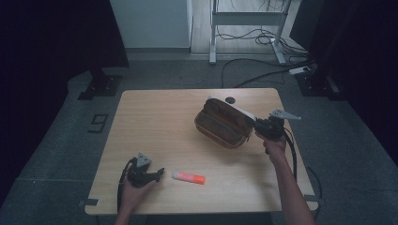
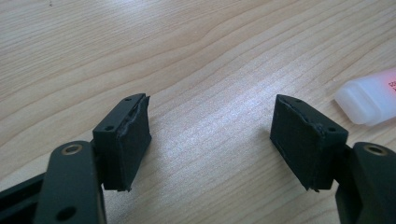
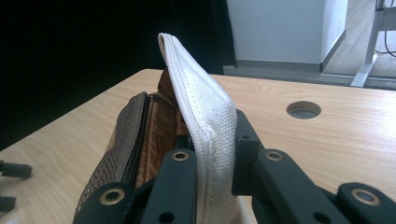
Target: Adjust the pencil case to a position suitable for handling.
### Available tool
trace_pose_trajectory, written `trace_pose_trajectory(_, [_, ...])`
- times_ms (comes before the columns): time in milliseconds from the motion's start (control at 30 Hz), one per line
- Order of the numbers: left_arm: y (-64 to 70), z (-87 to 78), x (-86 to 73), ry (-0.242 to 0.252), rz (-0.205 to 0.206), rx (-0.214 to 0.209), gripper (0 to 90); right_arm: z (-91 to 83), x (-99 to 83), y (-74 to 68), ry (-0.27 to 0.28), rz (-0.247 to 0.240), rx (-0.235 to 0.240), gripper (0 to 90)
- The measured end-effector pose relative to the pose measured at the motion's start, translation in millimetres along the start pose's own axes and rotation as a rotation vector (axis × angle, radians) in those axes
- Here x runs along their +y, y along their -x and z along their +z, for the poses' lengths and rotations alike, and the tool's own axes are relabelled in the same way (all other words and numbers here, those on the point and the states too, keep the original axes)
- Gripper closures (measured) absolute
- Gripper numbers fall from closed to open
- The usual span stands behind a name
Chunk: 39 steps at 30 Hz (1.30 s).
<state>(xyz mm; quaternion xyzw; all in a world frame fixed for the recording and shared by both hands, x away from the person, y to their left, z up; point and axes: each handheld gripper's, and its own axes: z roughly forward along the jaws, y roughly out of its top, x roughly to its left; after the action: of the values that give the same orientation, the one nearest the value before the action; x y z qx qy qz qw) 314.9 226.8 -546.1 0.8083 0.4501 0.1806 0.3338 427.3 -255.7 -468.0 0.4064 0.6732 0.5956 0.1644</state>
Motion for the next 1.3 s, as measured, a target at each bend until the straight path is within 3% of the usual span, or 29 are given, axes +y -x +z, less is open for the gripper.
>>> trace_pose_trajectory(433, [-0.1, 0.1, 0.0, 0.001, 0.001, 0.000, 28.2, -7.0, -9.0, -26.7, -0.014, -0.017, 0.073, 80.7])
trace_pose_trajectory(800, [-0.1, 0.0, 0.0, 0.000, 0.001, 0.001, 28.2, -1.5, -19.1, -40.3, -0.054, -0.038, 0.109, 80.6])
trace_pose_trajectory(933, [0.0, 0.0, 0.0, 0.000, 0.001, 0.001, 28.1, 0.1, -26.4, -40.2, -0.065, -0.027, 0.114, 80.6])
trace_pose_trajectory(1300, [0.0, 0.1, 0.0, 0.001, 0.001, 0.000, 28.2, 0.9, -37.5, -39.0, -0.117, -0.056, 0.092, 80.3])
